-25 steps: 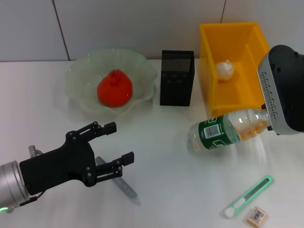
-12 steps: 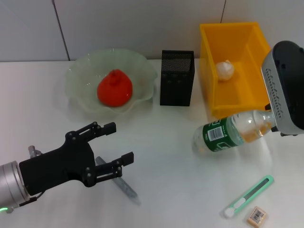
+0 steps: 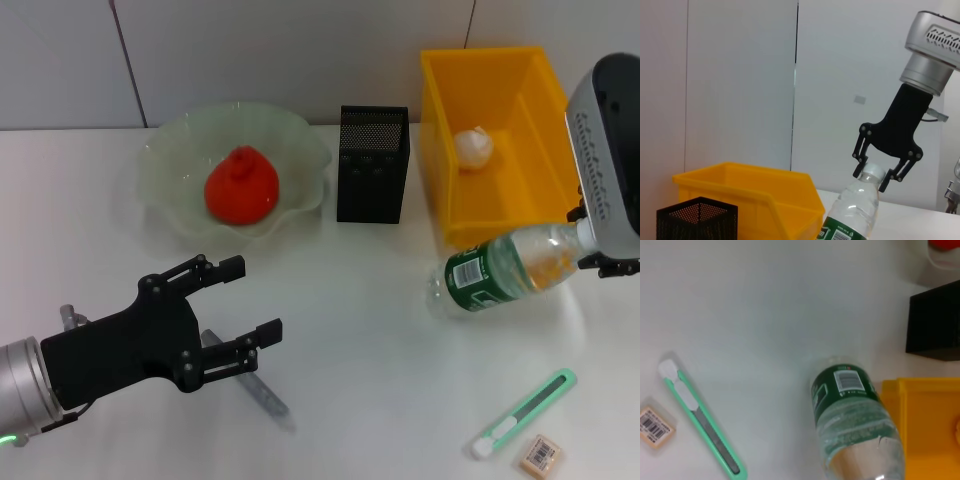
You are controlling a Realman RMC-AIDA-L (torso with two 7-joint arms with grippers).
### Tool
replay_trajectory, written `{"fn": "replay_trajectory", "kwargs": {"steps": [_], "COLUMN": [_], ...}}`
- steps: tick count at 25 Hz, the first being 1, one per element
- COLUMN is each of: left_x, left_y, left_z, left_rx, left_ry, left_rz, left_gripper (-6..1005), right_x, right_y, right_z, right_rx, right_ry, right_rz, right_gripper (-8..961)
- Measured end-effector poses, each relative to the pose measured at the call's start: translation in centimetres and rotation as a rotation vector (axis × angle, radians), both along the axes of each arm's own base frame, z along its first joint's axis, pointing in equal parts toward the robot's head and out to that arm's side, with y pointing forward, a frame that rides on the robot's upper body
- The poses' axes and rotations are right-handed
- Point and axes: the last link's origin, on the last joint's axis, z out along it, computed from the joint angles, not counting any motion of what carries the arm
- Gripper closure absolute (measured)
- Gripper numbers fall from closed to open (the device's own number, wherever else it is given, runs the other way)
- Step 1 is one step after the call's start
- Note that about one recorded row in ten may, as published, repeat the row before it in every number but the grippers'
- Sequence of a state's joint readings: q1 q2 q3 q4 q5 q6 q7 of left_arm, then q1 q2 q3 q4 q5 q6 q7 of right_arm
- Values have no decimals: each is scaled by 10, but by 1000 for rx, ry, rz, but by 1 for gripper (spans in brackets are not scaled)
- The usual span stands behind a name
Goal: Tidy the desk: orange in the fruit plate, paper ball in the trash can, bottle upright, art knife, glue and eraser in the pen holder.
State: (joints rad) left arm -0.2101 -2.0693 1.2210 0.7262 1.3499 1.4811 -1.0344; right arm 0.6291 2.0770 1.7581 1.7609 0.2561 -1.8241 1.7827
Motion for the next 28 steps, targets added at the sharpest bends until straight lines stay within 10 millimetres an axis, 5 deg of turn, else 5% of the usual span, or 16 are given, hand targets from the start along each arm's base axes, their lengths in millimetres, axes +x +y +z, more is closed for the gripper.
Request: {"fn": "replay_trajectory", "kwargs": {"steps": [28], "left_x": [1], "left_y": [1], "left_z": [0], "left_rx": [4], "left_ry": [3], "left_rz": [-9], "left_gripper": [171], "right_x": [-16], "right_y": [1], "right_z": [10], "right_rx": [-10], "right_ry": [70], "right_rz": [-54], "right_gripper": [518]}}
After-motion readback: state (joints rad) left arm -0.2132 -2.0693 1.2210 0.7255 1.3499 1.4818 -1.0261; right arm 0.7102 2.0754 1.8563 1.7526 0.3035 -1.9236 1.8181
